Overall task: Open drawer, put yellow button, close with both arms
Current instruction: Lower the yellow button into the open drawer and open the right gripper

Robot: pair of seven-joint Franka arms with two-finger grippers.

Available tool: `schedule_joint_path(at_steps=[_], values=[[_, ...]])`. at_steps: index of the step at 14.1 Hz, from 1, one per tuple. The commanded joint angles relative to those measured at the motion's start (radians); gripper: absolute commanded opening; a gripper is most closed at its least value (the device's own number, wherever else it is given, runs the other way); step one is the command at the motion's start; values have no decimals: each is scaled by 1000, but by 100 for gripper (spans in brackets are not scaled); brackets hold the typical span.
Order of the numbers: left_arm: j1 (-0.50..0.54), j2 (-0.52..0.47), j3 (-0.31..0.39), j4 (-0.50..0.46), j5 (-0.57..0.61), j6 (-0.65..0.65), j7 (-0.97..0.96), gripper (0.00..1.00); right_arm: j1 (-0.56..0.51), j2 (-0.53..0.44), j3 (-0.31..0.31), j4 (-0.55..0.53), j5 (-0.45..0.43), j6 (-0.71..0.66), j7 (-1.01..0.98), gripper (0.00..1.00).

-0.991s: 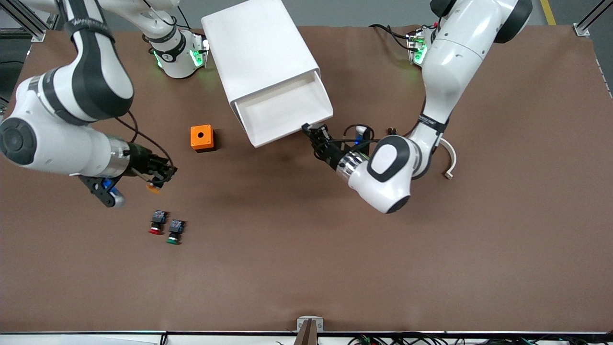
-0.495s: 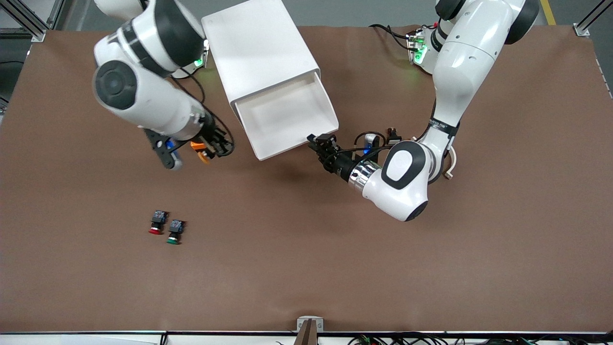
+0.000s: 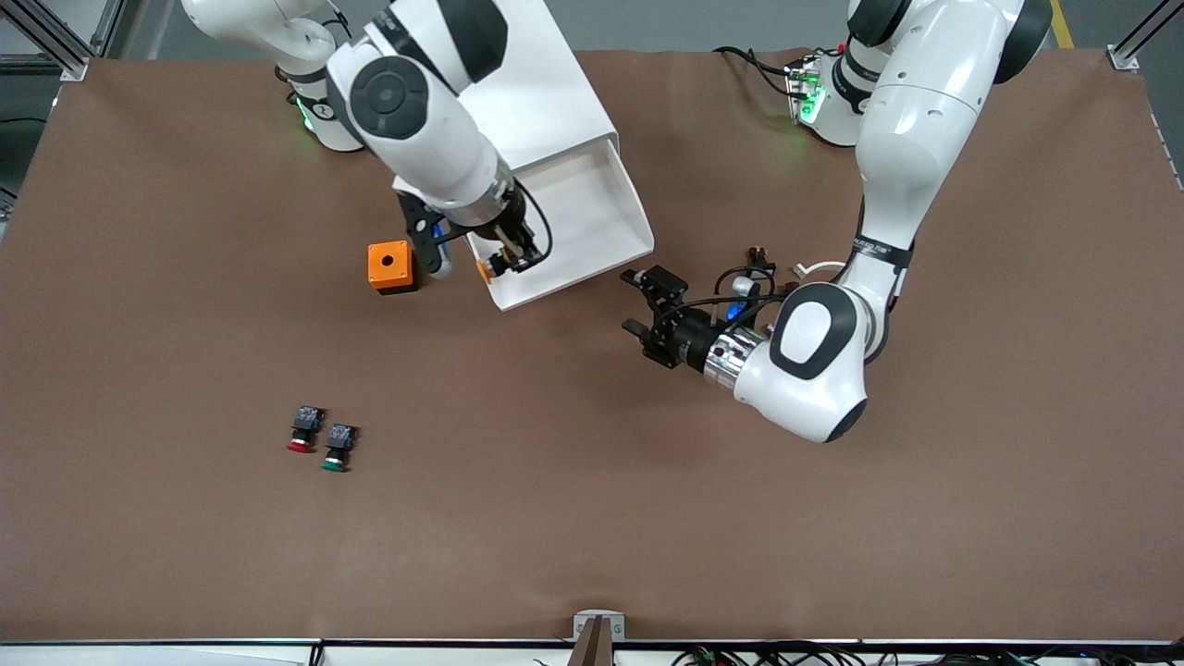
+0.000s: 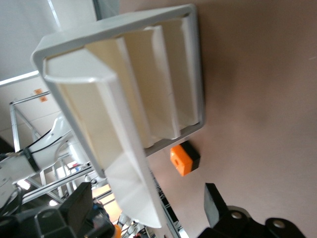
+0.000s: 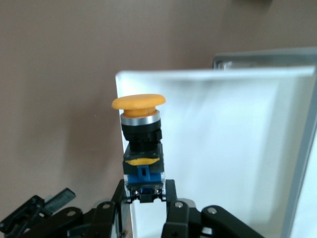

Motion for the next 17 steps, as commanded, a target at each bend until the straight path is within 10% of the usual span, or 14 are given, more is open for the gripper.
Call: schedule_joint_path(at_steps=[1,6,10,17], values=[[-6,-27,3,33,108,-6,29,99,54,2,-14,-51,2,86,93,3],[2,-115,16,39,421,-5,158,100,97,39,-15,-100,-27,225,188,15],[-1,-155,41,39,645,10,505,100,91,44,-18,-82,-30,220,218,100],[-12,-178,46,35,820,59,733,100,-102,18,-29,101,-70,-45,-217,100]])
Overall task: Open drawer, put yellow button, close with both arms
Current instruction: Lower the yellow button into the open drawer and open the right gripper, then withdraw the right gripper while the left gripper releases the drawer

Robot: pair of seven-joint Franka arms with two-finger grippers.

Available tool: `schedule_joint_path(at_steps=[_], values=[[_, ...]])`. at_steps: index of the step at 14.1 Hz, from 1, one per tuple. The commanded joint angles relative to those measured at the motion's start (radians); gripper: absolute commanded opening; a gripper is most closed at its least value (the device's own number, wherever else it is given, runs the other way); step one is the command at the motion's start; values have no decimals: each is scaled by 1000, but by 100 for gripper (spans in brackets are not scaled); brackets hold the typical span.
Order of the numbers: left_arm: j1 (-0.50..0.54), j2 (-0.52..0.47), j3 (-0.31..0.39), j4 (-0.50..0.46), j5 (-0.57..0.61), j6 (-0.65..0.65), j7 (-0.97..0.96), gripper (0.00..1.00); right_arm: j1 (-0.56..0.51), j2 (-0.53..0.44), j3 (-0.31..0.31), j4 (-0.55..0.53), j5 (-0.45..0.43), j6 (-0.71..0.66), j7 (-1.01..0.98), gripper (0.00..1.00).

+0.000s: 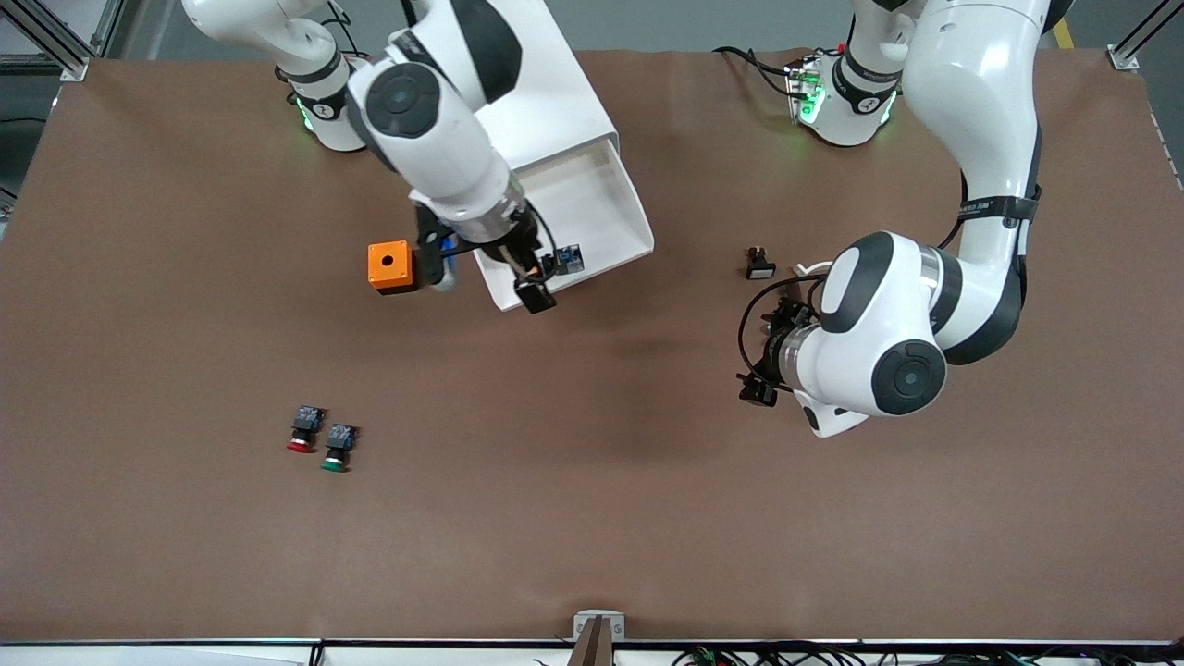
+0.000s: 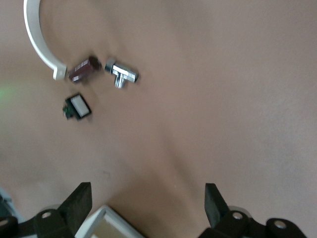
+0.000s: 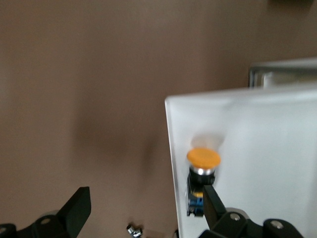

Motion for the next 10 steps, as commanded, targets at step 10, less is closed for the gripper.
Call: schedule_joint_path(at_steps=[10], values=[[-11,-133,-8,-31,117,6,152,99,-462,-111,11,61,-15,-311,-1136,100]])
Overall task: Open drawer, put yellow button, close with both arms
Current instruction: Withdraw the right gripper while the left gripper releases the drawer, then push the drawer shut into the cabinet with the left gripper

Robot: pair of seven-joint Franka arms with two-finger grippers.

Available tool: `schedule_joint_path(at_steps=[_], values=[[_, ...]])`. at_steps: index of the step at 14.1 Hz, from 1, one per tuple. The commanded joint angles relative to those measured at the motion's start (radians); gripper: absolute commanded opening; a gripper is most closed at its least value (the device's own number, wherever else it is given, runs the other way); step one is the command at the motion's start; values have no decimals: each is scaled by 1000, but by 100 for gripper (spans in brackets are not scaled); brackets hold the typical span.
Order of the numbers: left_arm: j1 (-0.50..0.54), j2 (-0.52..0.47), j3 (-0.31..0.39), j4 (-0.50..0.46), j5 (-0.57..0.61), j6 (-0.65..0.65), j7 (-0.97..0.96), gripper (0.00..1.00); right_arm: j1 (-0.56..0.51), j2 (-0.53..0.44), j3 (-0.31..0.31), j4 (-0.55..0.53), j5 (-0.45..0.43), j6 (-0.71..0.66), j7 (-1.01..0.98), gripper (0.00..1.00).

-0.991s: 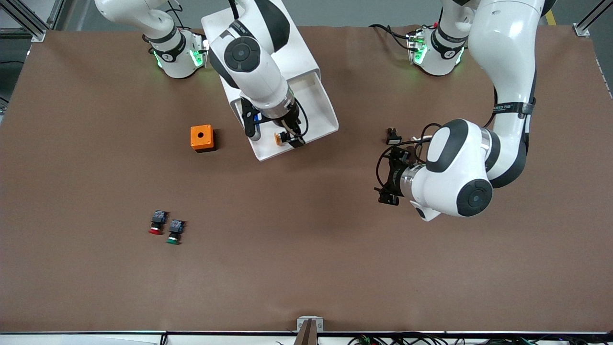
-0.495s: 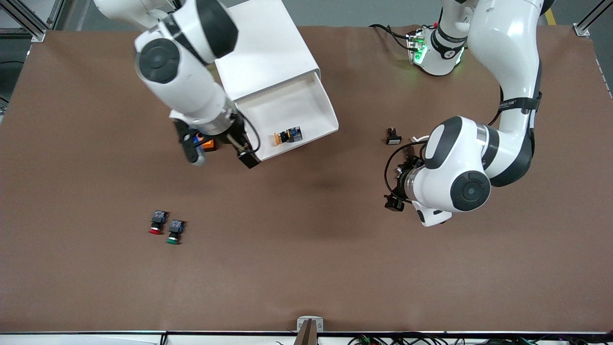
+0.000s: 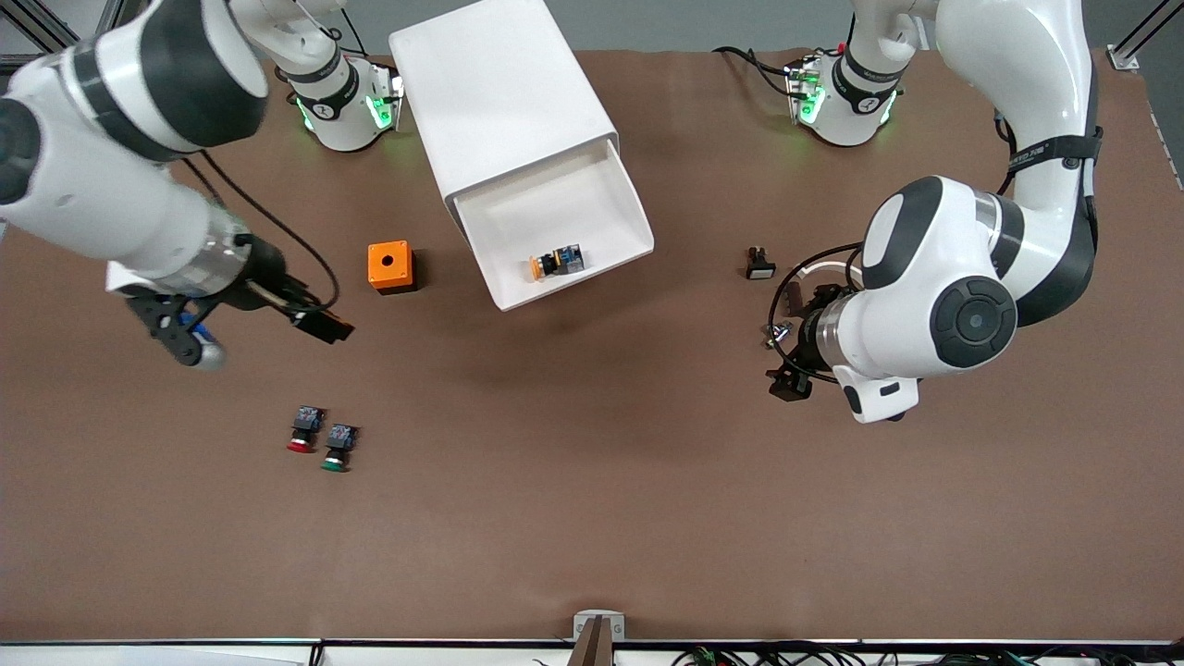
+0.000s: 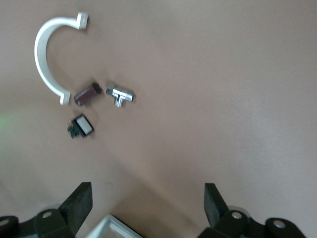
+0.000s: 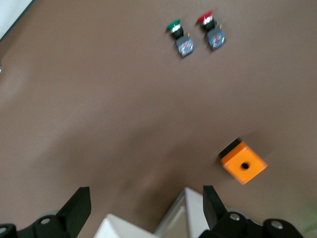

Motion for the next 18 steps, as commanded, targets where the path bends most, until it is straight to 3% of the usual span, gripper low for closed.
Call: schedule_joint_path(at_steps=[1,5,9,12,15,18], values=[[-47,-14,-6,-28,50,42,68,99,-97,-44,20,-16,-13,-19,-226,100],[-197,32,-13,-30,51,135,149,99,-246,-55,13,-13,-43,-36,-628,100],[-380,97,-23,-30,158,236,304,100,-244,-66,-87,-14,-93,-39,-799,100],[-399,102,-68,-28,127,274,306,100,-241,-139,-96,-80,-132,-56,-796,100],[-399,100,-148,-37,108,266,295,100,-235,-227,-95,-207,-145,45,-796,100],[-399,100,-219,-69,106,264,263,100,-225,-229,-95,-208,-145,47,-798,100]])
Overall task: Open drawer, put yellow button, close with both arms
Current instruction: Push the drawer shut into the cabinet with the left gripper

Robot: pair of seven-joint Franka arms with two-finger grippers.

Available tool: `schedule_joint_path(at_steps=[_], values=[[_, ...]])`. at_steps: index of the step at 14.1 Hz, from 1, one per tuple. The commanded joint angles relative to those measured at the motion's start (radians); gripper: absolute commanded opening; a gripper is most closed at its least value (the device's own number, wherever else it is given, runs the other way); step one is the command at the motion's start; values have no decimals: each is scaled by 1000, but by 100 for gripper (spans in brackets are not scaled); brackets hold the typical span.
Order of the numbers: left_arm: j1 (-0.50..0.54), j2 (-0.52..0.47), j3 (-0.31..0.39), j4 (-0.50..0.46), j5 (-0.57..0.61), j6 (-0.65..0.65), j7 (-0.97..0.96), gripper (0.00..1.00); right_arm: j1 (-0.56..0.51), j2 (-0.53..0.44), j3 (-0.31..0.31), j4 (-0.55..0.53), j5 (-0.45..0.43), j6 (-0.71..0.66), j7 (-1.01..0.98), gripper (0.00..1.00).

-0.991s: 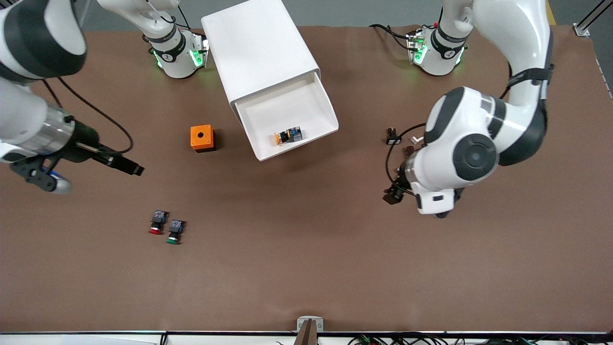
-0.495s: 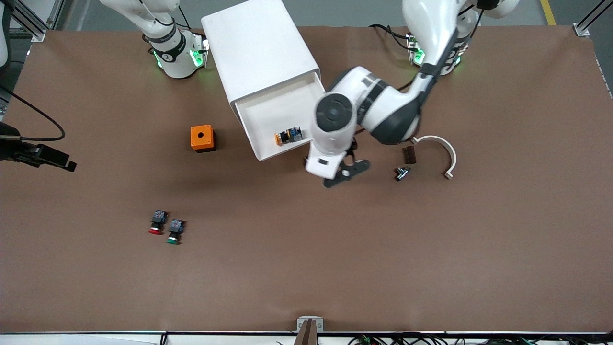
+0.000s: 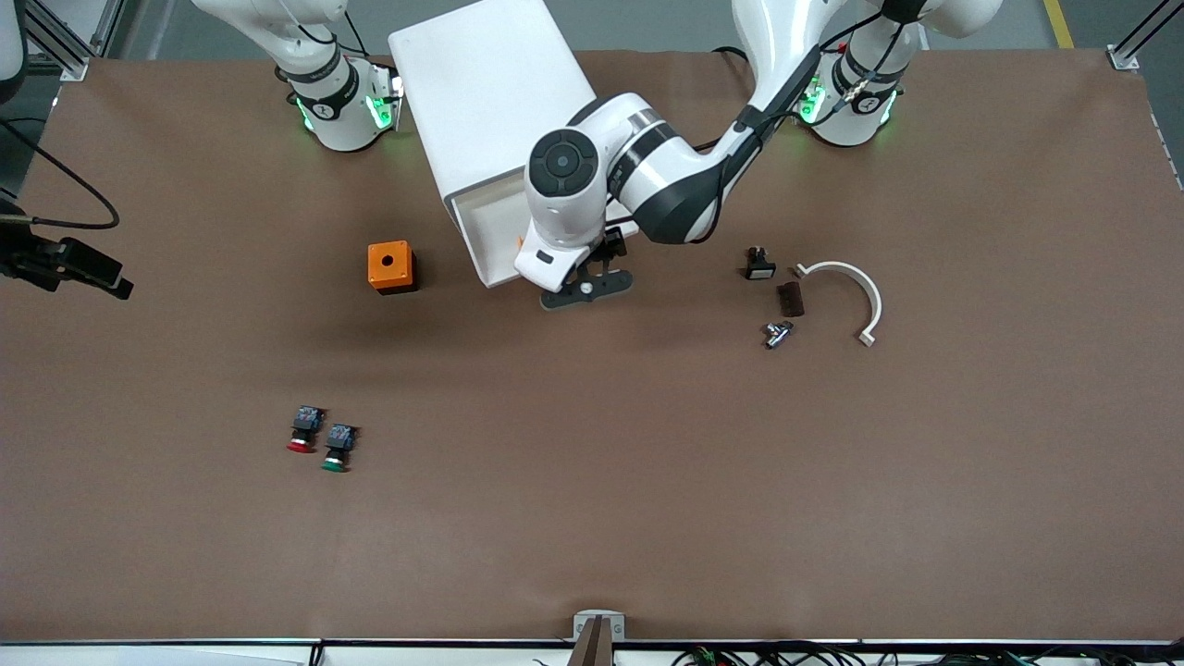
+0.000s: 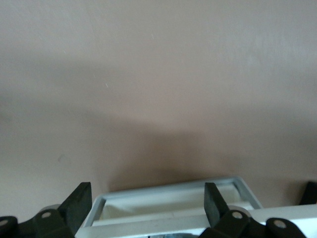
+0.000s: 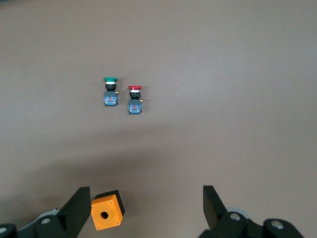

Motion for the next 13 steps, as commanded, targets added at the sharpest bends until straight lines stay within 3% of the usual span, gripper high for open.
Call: schedule_joint_path(at_steps=[1,5,13], values=[[10,-13,-70,-41,-27,-4,-33,100,8,-31,-2,-39,-20,20,-9,100],[-4,-7,-104,-65,-145,-4,-75,100,9,-26,1,-31,-33,18,-10,100],[-29,9,-104,-89,-188,-4,-111,100,8,-26,3,-27,-33,15,-7,100]])
